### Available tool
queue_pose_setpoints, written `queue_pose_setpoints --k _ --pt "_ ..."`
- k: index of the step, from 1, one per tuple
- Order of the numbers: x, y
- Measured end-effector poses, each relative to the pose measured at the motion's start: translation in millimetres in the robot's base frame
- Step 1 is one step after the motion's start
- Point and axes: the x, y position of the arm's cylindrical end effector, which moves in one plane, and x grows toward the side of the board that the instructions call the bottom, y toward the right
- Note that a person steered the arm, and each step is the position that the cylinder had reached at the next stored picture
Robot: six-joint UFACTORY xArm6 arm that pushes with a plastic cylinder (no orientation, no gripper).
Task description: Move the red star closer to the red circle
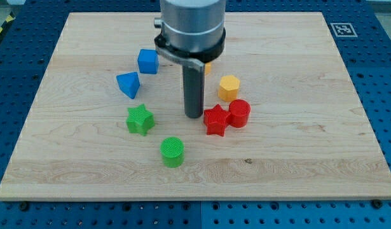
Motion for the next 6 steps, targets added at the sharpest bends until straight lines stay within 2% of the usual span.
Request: queue_pose_setpoints --k 2,6 --pt "-9.3 14.0" --pt "30.3 23.2"
